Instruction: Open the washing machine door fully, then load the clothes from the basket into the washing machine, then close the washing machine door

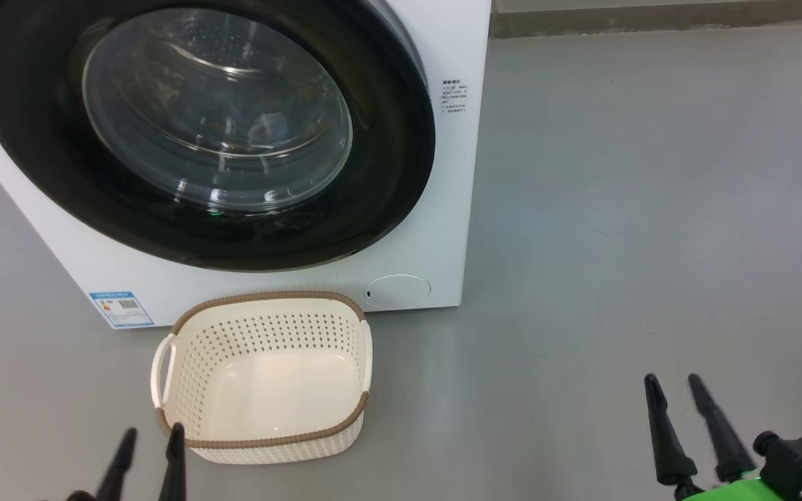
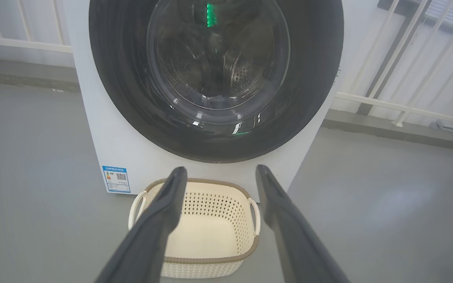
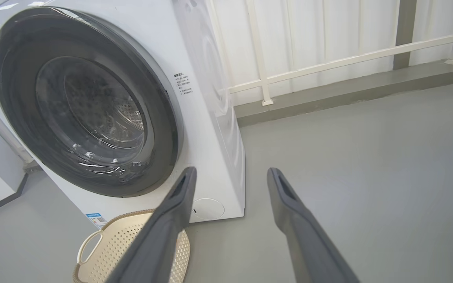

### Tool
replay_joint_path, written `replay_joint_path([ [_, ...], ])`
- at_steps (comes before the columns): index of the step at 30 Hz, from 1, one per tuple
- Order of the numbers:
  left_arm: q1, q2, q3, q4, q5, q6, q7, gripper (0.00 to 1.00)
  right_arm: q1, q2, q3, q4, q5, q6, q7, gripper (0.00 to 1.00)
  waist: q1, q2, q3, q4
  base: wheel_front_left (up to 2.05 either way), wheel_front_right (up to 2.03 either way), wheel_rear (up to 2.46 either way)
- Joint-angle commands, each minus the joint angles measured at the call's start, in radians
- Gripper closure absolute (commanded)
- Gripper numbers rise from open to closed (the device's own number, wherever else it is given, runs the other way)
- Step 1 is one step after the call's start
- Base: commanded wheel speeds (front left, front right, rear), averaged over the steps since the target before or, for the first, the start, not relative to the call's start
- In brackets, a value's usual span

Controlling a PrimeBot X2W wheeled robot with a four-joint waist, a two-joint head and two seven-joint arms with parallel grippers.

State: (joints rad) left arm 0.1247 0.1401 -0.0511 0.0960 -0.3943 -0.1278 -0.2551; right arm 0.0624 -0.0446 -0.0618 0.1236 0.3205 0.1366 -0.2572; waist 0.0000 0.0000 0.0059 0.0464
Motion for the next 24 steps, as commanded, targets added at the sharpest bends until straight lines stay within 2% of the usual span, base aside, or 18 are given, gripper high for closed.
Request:
replay_joint_path([
  [1,0.0,-0.003,-0.002,0.005,-0.001,0.0,0.0,1.0,0.0,0.001,0.0,0.006,0.001,0.0,0.0,1.0,0.0001,0.0,0.0,0.0,0.0,0.0,0.0],
  [5,-0.003,-0.013,-0.005,0.022,-0.029,0.0,0.007,1.0,0.0,0.003,0.001,0.024,0.031,0.0,0.007,1.0,0.0002,0.0,0.0,-0.001,0.0,0.0,0.0],
  [9,-0.009,-0.014,-0.001,0.025,-0.07,0.0,0.018,1.0,-0.005,0.001,0.001,0.026,0.074,0.0,0.018,1.0,0.0022,0.0,-0.002,-0.003,0.0,0.0,0.0],
  [13,-0.017,-0.015,0.003,0.03,-0.111,0.0,0.028,1.0,-0.011,-0.001,0.001,0.03,0.117,-0.001,0.028,1.0,0.0002,0.0,-0.001,-0.004,0.0,0.0,0.0],
  [24,-0.038,-0.018,0.012,0.044,-0.211,0.0,0.054,1.0,-0.026,-0.004,0.001,0.039,0.223,-0.001,0.055,1.0,0.0,0.0,-0.001,-0.008,0.0,0.0,0.0],
])
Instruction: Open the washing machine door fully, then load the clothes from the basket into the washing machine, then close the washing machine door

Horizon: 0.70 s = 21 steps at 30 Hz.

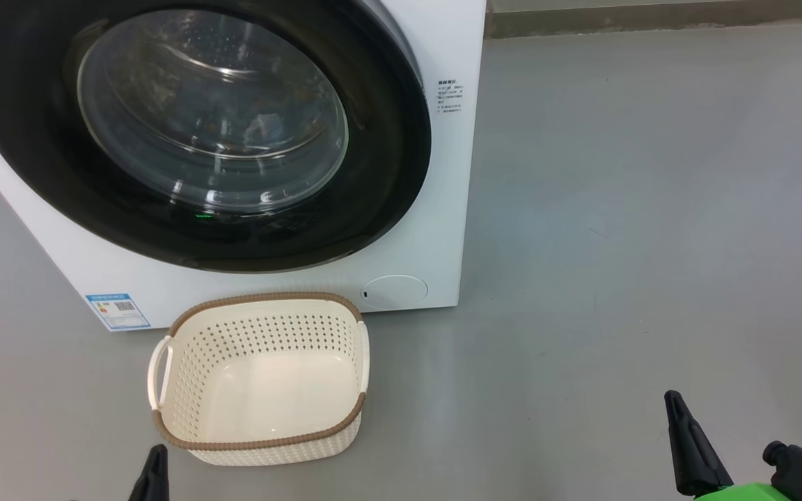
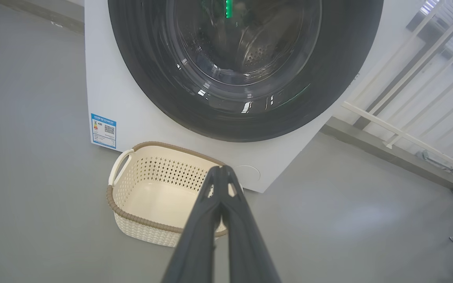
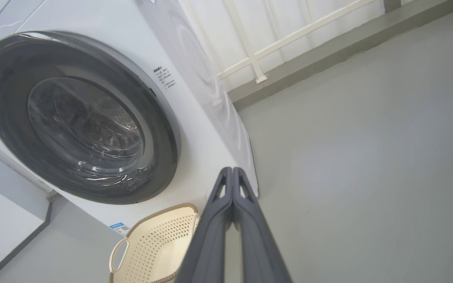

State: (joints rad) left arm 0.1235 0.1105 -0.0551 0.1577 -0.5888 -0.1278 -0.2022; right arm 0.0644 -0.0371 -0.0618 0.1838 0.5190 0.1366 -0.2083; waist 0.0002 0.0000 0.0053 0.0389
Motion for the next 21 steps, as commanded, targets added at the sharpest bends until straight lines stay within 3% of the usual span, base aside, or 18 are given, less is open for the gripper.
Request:
replay_joint_path([
  [1,-0.038,0.011,0.017,-0.017,-0.027,0.0,0.004,1.0,-0.029,-0.012,0.001,-0.02,0.035,-0.001,0.009,1.0,-0.0001,0.0,0.0,-0.001,0.0,0.0,0.0],
  [21,-0.075,0.003,0.039,0.003,-0.226,-0.001,0.058,1.0,-0.057,-0.017,-0.003,-0.005,0.246,-0.002,0.064,1.0,-0.0002,0.0,0.0,-0.008,0.0,0.0,0.0],
])
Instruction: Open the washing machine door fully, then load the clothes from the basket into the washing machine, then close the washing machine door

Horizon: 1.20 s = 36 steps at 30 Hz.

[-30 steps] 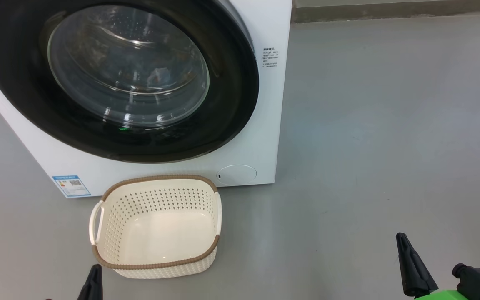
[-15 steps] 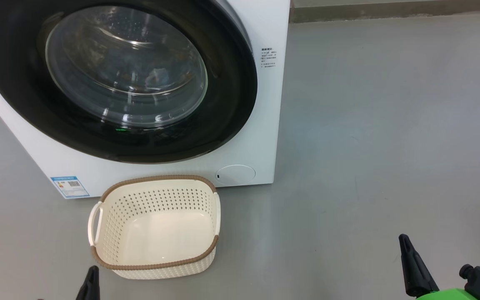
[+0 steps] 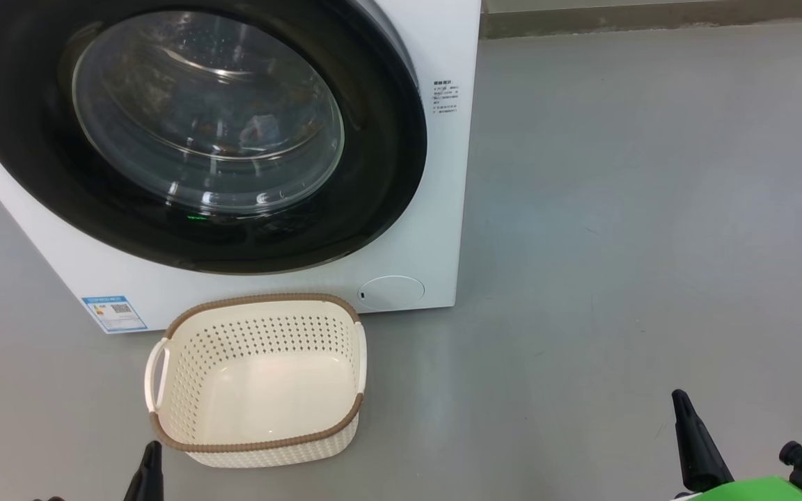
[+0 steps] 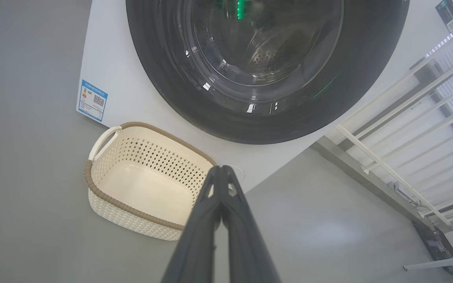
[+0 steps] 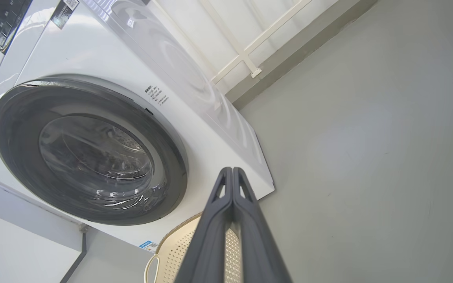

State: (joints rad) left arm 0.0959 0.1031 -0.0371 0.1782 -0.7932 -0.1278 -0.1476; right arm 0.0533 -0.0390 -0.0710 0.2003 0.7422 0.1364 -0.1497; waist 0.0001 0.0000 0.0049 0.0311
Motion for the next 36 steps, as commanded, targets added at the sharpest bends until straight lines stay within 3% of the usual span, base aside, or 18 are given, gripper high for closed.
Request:
replay_joint_path([
  [1,-0.05,0.01,0.022,-0.017,-0.031,-0.001,0.006,1.0,-0.047,-0.016,0.006,-0.02,0.033,-0.002,0.008,1.0,-0.0001,0.0,0.0,-0.001,0.0,0.0,0.0],
  [36,-0.116,-0.01,0.068,0.019,-0.383,-0.002,0.11,1.0,-0.096,-0.02,-0.006,0.008,0.405,-0.004,0.112,1.0,-0.0001,0.0,-0.001,-0.014,0.0,0.0,0.0],
])
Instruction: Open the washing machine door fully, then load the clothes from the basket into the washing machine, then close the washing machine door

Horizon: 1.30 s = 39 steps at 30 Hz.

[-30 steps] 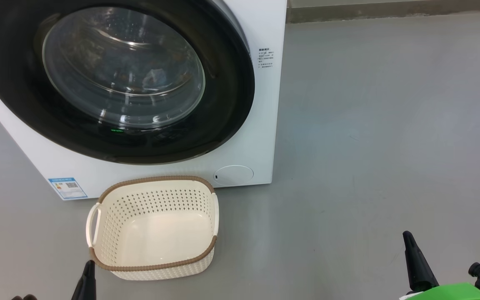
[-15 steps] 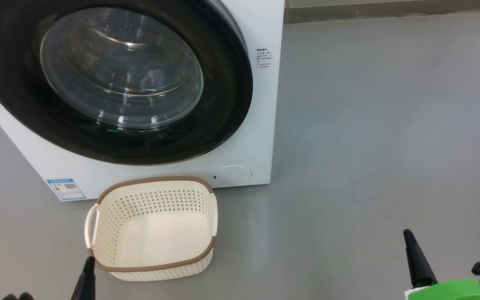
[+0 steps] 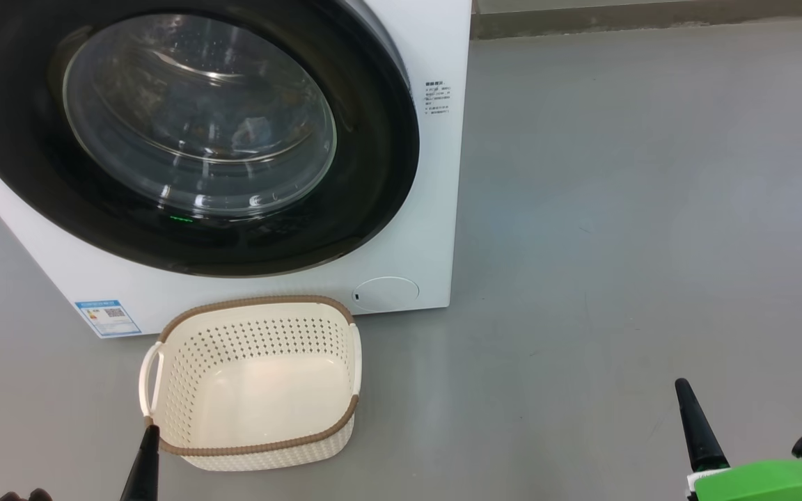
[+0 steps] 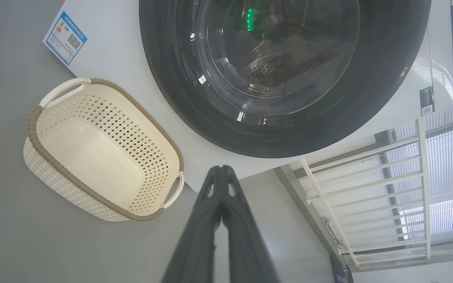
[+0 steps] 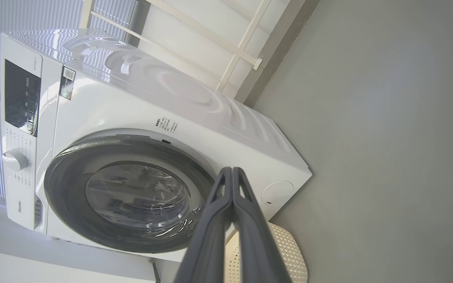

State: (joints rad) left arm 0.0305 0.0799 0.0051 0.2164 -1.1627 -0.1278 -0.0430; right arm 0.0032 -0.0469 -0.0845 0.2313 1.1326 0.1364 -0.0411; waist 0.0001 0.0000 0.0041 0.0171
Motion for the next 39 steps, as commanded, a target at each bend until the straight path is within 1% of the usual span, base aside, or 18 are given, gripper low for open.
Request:
replay_joint_path([
  [1,-0.053,0.013,0.028,-0.018,-0.024,-0.002,0.008,1.0,-0.047,-0.012,0.007,-0.023,0.025,-0.004,0.007,1.0,-0.0001,0.0,0.0,0.0,0.0,0.0,0.0],
  [39,-0.122,-0.012,0.08,0.02,-0.381,-0.003,0.118,1.0,-0.098,-0.014,-0.011,0.006,0.405,-0.005,0.118,1.0,-0.0001,0.0,-0.001,-0.014,0.0,0.0,0.0],
])
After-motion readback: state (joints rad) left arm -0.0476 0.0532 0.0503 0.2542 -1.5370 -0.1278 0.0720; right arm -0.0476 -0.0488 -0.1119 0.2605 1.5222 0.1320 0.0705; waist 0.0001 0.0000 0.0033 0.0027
